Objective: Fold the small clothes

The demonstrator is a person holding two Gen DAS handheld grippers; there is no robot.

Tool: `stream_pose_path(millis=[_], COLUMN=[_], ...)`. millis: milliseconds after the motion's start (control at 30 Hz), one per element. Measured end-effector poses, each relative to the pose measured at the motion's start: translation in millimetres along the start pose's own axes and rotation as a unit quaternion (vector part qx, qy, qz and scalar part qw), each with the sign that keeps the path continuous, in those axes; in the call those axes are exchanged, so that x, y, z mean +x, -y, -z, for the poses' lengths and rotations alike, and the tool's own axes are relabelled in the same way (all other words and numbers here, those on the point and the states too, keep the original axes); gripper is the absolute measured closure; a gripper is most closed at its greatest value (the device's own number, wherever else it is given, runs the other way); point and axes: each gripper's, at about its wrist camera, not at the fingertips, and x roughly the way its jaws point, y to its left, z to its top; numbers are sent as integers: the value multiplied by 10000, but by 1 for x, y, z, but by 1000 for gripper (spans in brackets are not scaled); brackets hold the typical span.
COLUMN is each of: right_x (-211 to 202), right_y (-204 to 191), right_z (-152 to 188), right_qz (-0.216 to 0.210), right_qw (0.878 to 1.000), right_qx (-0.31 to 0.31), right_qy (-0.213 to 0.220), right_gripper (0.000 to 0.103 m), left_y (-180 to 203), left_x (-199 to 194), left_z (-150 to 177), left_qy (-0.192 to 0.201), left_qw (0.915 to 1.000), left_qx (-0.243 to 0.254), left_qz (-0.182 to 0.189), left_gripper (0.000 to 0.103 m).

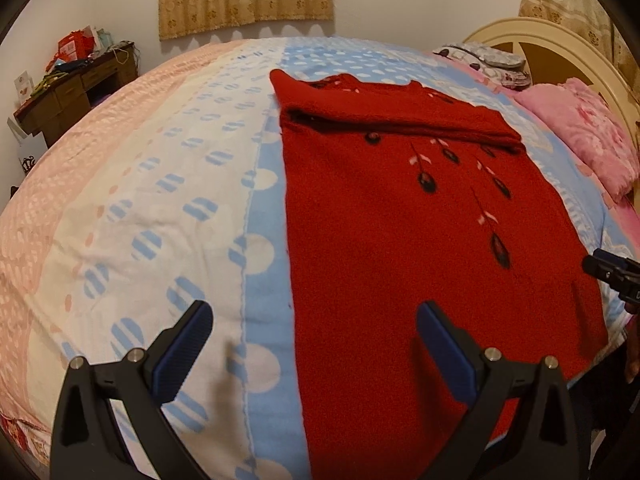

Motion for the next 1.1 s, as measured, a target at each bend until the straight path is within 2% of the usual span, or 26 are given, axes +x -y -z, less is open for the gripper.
stream_pose_path(millis=[233, 500, 633, 900, 967, 1100], right_x=[-7, -13, -16, -27, -30, -32], right_y=[4, 2, -1, -7, -6, -1], right_z=[21, 27, 35, 56, 60, 67], right_qz=[34, 63, 42, 93, 109, 131], right_qw=[9999, 9999, 9999, 9995, 9994, 9993], right_qx=[97, 63, 2, -207, -230, -219], right_qy=[-88, -91, -149, -241, -246, -270], right_gripper=[27, 27, 27, 27, 27, 27], left_y=[3, 1, -2, -18, -20, -18], left_x=[-7, -12, -11, -18, -18, -20], left_z=[8, 17, 26, 45, 47, 51], left_qy=[6, -54, -221, -529, -607, -652], left_qw=[10000, 9999, 9995, 9957, 9941, 9928], left_qx=[76, 105, 66, -317, -417, -434], left_qz=[24, 49, 201, 686, 793, 909], left_gripper=[0, 2, 12, 25, 33, 42])
